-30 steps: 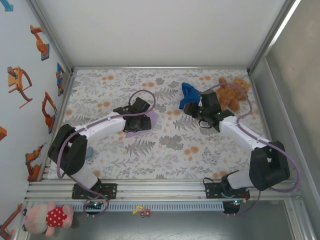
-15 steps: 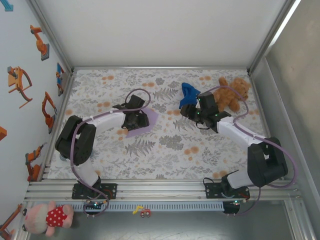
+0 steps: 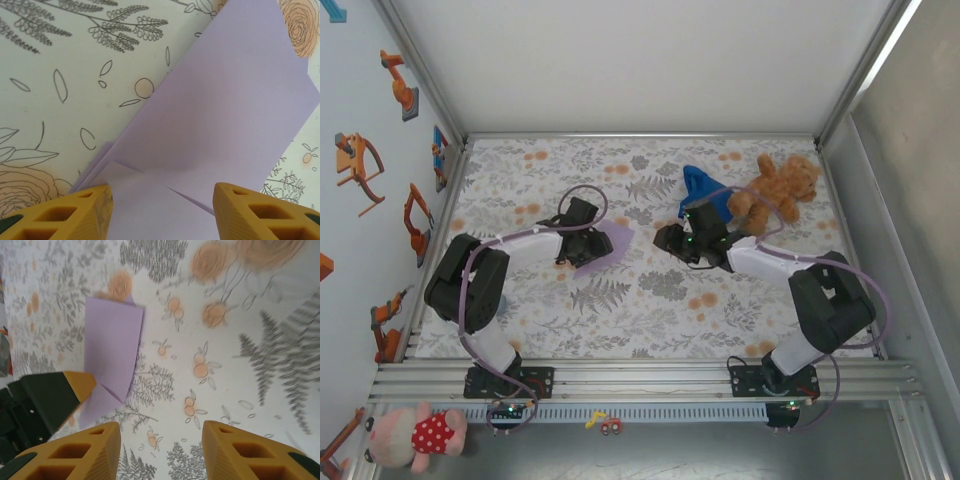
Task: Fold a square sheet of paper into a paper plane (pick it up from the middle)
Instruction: Move the wing at the center of the table.
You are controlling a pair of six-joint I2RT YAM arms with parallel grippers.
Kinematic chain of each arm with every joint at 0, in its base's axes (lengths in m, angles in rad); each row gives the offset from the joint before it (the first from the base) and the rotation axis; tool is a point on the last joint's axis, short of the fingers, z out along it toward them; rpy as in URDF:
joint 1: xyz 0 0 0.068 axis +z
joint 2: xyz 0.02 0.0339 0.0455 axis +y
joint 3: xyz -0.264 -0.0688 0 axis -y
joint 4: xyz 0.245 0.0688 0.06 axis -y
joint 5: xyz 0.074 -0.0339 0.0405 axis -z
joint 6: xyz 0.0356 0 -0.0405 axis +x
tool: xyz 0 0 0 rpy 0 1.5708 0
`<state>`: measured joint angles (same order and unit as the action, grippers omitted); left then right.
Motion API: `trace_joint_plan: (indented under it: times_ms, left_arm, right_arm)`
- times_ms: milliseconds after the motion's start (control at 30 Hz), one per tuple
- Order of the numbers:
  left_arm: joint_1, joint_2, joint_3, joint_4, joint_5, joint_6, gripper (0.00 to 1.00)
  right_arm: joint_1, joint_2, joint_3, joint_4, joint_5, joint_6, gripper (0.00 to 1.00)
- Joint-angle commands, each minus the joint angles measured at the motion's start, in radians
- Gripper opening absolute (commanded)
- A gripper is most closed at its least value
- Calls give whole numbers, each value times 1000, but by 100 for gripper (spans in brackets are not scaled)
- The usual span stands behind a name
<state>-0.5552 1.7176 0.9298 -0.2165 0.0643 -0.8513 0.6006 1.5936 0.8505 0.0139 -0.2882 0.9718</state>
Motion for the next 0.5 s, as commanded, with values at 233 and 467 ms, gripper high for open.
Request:
trace_joint_plan:
  times_ms: [233,467]
  left_arm:
    - [17,-8,-128,99,170,-149,50]
    - [17,-13,-140,114,182,-163,46]
  right_arm:
    - [146,170,59,125,-18,186,41]
    - [165,243,103,163,-12,230,35]
